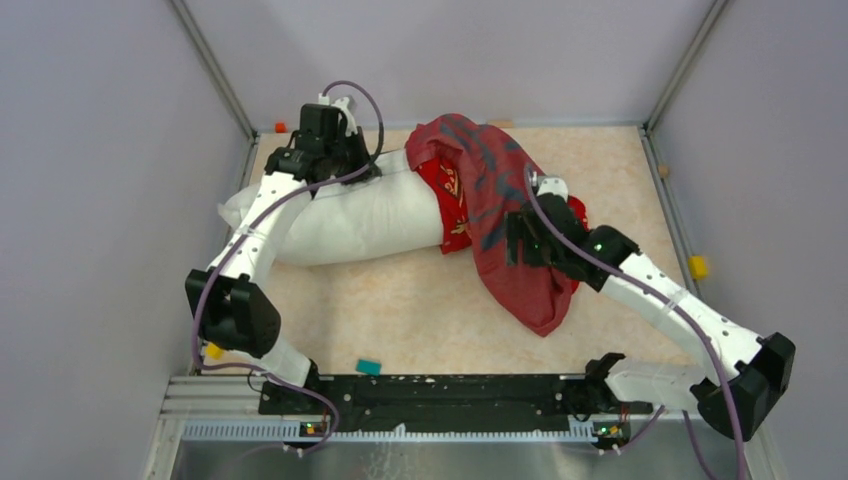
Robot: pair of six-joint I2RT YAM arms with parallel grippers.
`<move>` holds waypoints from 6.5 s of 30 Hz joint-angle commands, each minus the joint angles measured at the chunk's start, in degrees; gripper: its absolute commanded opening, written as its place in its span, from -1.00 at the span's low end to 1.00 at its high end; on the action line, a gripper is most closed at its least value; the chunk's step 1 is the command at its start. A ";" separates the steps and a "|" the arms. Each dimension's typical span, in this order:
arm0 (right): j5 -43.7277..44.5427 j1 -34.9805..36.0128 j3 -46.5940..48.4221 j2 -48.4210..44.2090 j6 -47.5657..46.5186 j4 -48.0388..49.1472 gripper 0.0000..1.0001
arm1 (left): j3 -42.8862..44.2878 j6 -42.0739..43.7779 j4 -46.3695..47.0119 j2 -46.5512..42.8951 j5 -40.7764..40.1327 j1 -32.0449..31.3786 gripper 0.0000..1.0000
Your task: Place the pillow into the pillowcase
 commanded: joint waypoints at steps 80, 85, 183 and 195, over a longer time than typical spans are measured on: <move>4.45 14.09 57.37 32.87 -18.76 -0.35 -1.00 | -7.90 4.46 4.44 -3.64 2.54 -3.75 -1.00; -23.77 7.33 51.06 26.13 -16.20 6.34 -1.00 | -8.14 3.98 4.93 -3.59 3.20 -3.75 -1.00; 12.68 2.92 28.65 12.34 -11.92 1.24 0.33 | -1.18 2.04 3.80 -1.18 -0.78 -4.98 -1.00; -4.61 -6.99 25.62 19.21 -18.11 18.39 0.09 | -0.60 8.11 1.07 -4.33 0.53 -13.81 -1.00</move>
